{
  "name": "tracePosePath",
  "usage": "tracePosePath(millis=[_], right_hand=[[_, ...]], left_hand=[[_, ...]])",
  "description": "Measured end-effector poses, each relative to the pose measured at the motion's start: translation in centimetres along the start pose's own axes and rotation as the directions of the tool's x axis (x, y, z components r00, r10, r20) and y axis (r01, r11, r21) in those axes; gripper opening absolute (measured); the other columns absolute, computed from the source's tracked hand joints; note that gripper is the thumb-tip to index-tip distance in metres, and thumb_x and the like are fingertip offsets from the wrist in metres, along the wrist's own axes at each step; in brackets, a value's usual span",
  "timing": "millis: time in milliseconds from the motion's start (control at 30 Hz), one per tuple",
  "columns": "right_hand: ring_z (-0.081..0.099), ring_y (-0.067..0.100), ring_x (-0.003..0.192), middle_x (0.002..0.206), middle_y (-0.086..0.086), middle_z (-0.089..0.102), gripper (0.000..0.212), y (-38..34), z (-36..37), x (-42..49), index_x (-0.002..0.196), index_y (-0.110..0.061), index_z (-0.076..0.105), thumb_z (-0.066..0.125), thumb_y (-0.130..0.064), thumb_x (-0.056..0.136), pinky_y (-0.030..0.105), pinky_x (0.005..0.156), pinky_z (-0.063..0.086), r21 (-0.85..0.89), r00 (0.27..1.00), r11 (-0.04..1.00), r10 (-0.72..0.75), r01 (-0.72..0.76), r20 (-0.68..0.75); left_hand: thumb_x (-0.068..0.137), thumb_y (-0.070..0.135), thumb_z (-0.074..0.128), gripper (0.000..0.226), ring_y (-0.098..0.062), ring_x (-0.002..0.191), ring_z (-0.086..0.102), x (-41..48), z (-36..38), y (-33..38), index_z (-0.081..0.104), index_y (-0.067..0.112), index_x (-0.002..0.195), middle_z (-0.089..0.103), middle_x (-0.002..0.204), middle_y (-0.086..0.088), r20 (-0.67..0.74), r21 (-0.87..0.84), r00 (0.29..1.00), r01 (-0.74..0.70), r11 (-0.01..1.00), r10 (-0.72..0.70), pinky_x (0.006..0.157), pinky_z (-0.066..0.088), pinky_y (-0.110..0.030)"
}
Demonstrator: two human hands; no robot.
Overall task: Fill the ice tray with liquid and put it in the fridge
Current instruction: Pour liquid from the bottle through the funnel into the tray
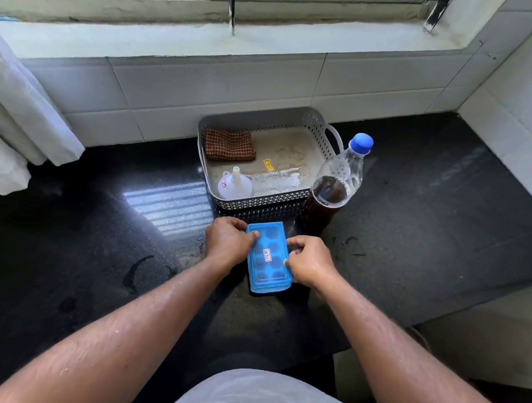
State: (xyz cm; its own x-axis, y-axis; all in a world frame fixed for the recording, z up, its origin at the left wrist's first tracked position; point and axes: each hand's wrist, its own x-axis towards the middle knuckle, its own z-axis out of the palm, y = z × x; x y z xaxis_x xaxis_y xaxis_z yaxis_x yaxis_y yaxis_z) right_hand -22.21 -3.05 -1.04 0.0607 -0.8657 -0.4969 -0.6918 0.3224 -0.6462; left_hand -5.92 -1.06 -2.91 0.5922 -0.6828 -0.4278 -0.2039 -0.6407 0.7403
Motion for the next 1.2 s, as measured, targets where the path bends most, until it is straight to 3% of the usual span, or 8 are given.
tracePosePath(millis=[67, 133, 333, 600, 733, 900, 1100, 1200], right_hand=[[0.075, 0.024, 0.095, 0.093, 0.004, 0.076, 0.035, -0.1, -0.1, 0.1, 0.104, -0.024, 0.077, 0.069, 0.003, 0.082, 0.047, 0.085, 0.064, -0.002, 1.0, 1.0, 0.008, -0.008, 0.002], [0.075, 0.024, 0.094, 0.095, 0.005, 0.076, 0.034, 0.0, -0.3, 0.0, 0.102, -0.023, 0.076, 0.071, 0.003, 0.081, 0.047, 0.082, 0.065, -0.009, 1.0, 1.0, 0.012, -0.011, 0.014], [0.075, 0.023, 0.087, 0.094, 0.003, 0.071, 0.039, -0.2, -0.8, -0.8, 0.102, -0.028, 0.069, 0.072, 0.007, 0.085, 0.047, 0.062, 0.066, -0.014, 0.998, 0.999, 0.036, -0.035, 0.046], [0.075, 0.023, 0.092, 0.084, 0.0, 0.071, 0.039, 0.2, -0.3, -0.2, 0.112, -0.018, 0.077, 0.074, 0.004, 0.08, 0.045, 0.083, 0.064, -0.064, 1.0, 0.998, -0.003, 0.004, 0.027], [0.076, 0.024, 0.087, 0.084, 0.0, 0.074, 0.039, 0.3, 0.0, 0.0, 0.111, -0.02, 0.077, 0.074, 0.003, 0.08, 0.045, 0.083, 0.064, -0.079, 1.0, 0.997, -0.019, 0.02, 0.011], [0.076, 0.026, 0.094, 0.104, 0.007, 0.077, 0.039, 0.6, 0.0, 0.2, 0.113, -0.019, 0.076, 0.076, 0.001, 0.079, 0.044, 0.086, 0.063, -0.072, 1.0, 0.997, -0.026, 0.026, 0.002], [0.073, 0.019, 0.086, 0.092, 0.0, 0.076, 0.03, 0.1, 0.1, 0.2, 0.087, -0.029, 0.068, 0.073, -0.001, 0.077, 0.032, 0.08, 0.061, -0.145, 0.999, 0.989, -0.045, 0.042, -0.02], [0.073, 0.021, 0.087, 0.091, 0.001, 0.076, 0.028, 0.1, 0.1, 0.2, 0.088, -0.026, 0.07, 0.071, -0.001, 0.076, 0.032, 0.079, 0.061, -0.158, 0.998, 0.986, -0.052, 0.048, -0.019]], left_hand=[[0.076, 0.026, 0.09, 0.02, -0.021, 0.082, 0.075, 0.3, 0.0, 0.1, 0.071, 0.024, 0.08, 0.076, 0.092, -0.002, 0.012, -0.022, 1.0, 0.022, 1.0, -0.021, 0.08, 0.065, -0.041], [0.074, 0.02, 0.092, 0.024, -0.023, 0.083, 0.075, 0.4, 0.0, 0.2, 0.068, 0.024, 0.075, 0.076, 0.094, -0.003, 0.027, -0.051, 0.998, 0.051, 0.997, -0.05, 0.08, 0.065, -0.042], [0.069, 0.008, 0.093, 0.027, -0.023, 0.086, 0.074, 0.6, 0.0, -0.1, 0.071, 0.019, 0.081, 0.074, 0.094, -0.004, 0.06, -0.132, 0.991, 0.126, 0.983, -0.119, 0.081, 0.065, -0.041], [0.071, 0.011, 0.092, 0.025, -0.022, 0.085, 0.074, 0.4, 0.0, -0.3, 0.071, 0.02, 0.081, 0.074, 0.092, -0.001, 0.051, -0.145, 0.993, 0.112, 0.983, -0.105, 0.08, 0.065, -0.042], [0.076, 0.015, 0.09, 0.025, -0.02, 0.087, 0.074, 0.4, -0.1, 0.0, 0.067, 0.023, 0.08, 0.073, 0.095, 0.0, 0.057, -0.113, 0.996, 0.079, 0.99, -0.073, 0.08, 0.065, -0.043], [0.076, 0.018, 0.09, 0.026, -0.023, 0.088, 0.073, 0.2, 0.0, 0.1, 0.065, 0.024, 0.077, 0.073, 0.097, -0.002, 0.031, -0.053, 0.999, 0.032, 0.998, -0.031, 0.08, 0.065, -0.043], [0.077, 0.02, 0.089, 0.023, -0.025, 0.092, 0.072, 0.0, 0.1, 0.4, 0.068, 0.021, 0.086, 0.073, 0.1, -0.004, 0.025, -0.014, 0.999, 0.032, 0.999, -0.032, 0.082, 0.063, -0.045], [0.08, 0.027, 0.086, 0.021, -0.022, 0.093, 0.071, -0.6, 0.2, 0.2, 0.069, 0.025, 0.09, 0.074, 0.1, -0.001, -0.008, 0.071, 1.0, -0.016, 0.997, 0.017, 0.086, 0.061, -0.041]])
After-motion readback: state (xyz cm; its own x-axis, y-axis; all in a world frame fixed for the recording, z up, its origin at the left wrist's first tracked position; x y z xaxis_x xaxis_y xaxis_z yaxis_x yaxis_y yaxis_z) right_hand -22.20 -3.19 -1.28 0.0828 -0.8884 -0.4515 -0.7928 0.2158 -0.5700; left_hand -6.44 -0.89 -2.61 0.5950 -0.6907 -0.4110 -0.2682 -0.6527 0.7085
